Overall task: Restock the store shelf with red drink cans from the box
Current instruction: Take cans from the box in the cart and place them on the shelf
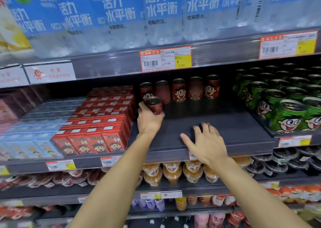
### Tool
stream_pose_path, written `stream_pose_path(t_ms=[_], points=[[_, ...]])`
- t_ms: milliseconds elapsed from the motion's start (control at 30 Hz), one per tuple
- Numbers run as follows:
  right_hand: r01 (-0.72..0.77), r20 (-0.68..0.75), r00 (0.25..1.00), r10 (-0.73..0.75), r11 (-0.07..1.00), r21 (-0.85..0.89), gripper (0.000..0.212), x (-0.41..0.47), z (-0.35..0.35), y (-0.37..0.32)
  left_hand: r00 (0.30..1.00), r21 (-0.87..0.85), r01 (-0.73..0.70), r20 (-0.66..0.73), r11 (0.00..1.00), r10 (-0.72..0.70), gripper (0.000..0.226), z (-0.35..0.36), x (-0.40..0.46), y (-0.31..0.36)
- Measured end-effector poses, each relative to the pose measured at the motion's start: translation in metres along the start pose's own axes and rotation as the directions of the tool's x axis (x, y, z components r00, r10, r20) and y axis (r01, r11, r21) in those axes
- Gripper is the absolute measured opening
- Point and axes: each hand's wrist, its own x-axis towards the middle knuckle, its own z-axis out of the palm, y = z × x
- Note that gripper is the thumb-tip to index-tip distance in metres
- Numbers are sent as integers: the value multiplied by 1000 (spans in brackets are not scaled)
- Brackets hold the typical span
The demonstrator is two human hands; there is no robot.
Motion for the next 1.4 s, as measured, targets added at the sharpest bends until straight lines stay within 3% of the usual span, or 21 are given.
stream_pose_path(t_ms=[267, 567, 933, 1100, 1233, 1400], points=[[-16, -38, 999, 17, 1000, 24, 87, 1, 8, 2, 995, -19, 81, -61, 996, -83, 69, 4, 33, 2], [-30, -68, 997, 32, 999, 32, 74, 3, 13, 2, 987, 27, 120, -107, 992, -116, 78, 16, 47, 4], [-7, -118, 993, 13, 999, 54, 73, 5, 15, 2, 984, 29, 155, -91, 988, -151, 84, 20, 55, 7], [14, -116, 993, -7, 998, 61, 74, 7, 17, 4, 979, 106, 198, 20, 974, -201, 103, 23, 45, 2], [14, -112, 994, -7, 998, 62, 75, 9, 20, 5, 968, 268, 182, 122, 946, -220, 101, 22, 19, 3], [35, -78, 997, -27, 994, 100, 83, 9, 17, 6, 921, 446, -124, 384, 886, -64, 67, 17, -35, 1]])
